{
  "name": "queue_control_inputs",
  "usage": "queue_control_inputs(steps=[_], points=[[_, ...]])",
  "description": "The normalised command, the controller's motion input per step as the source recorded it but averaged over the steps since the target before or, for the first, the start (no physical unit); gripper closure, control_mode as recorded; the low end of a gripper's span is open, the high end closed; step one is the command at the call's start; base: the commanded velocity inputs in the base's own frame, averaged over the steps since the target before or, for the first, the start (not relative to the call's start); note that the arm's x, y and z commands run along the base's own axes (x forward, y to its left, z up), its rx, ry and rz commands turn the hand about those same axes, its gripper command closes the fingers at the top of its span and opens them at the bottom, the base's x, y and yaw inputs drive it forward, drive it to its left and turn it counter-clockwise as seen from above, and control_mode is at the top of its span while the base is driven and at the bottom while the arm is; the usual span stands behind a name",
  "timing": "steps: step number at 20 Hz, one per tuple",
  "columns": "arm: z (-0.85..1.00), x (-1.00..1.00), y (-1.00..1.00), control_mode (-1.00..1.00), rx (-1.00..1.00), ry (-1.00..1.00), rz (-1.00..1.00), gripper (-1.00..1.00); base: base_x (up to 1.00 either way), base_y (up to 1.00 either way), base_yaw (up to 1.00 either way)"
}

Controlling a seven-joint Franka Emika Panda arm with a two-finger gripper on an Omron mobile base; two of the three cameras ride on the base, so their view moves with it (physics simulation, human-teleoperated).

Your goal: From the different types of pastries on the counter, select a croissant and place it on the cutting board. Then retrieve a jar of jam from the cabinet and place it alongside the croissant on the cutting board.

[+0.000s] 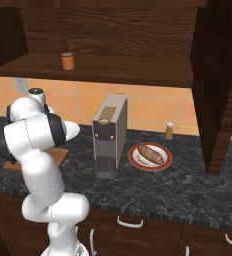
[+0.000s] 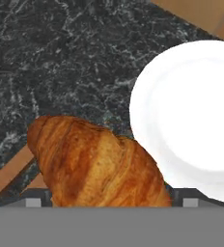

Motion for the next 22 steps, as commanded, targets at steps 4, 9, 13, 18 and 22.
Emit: queue_control_inputs(steps=[4,9,13,18,22], points=[[0.0,-1.0,0.0,-1.0,0.04,-0.02,0.18,1.0,0.0,0.0,0.0],[-0.01,-0.94,0.0,-1.0,-0.03,-0.02,0.18,1.0,0.0,0.0,0.0],[-0.06,-0.25,0.1,-1.0,-0.04,0.0,0.08,1.0,0.0,0.0,0.0],[-0.4,0.0,0.13,-1.0,-0.19,0.07,0.01,1.0,0.0,0.0,0.0],[-0.04,0.03,0.06,-1.0,-0.12,0.0,0.0,1.0,0.0,0.0,0.0]])
